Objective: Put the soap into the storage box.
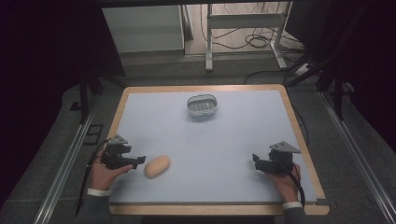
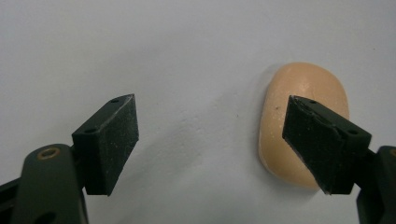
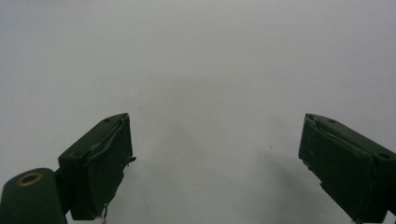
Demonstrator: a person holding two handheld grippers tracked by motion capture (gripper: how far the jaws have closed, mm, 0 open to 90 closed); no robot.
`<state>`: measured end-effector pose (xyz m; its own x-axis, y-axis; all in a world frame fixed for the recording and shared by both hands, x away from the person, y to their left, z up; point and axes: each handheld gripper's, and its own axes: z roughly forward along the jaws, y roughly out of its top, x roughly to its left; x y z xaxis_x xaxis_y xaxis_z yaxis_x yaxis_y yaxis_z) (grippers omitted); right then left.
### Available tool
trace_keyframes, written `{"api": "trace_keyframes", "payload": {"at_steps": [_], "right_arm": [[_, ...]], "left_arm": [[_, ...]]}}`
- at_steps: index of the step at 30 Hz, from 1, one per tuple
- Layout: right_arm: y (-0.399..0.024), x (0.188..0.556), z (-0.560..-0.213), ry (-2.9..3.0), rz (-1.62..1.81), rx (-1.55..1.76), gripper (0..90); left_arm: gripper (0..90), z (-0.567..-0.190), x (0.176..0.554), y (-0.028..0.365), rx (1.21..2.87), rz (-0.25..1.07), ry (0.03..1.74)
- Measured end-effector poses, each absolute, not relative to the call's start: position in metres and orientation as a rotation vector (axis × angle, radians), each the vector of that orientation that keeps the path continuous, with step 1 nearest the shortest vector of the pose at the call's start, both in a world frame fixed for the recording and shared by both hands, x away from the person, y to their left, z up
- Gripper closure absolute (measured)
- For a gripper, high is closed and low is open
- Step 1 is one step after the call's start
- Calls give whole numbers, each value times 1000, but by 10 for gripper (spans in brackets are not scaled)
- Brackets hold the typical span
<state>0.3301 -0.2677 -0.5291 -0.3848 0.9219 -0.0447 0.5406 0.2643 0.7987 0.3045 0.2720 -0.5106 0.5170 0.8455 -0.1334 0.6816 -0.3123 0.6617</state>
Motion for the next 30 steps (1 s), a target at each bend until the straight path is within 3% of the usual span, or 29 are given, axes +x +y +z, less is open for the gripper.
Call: {"api": "trace_keyframes", "payload": {"at_steps": [30], "right_arm": [[-269,330,-529,2004,976,1334,107]], "left_arm": [[194,-495,309,255,2181,335,1195]]}}
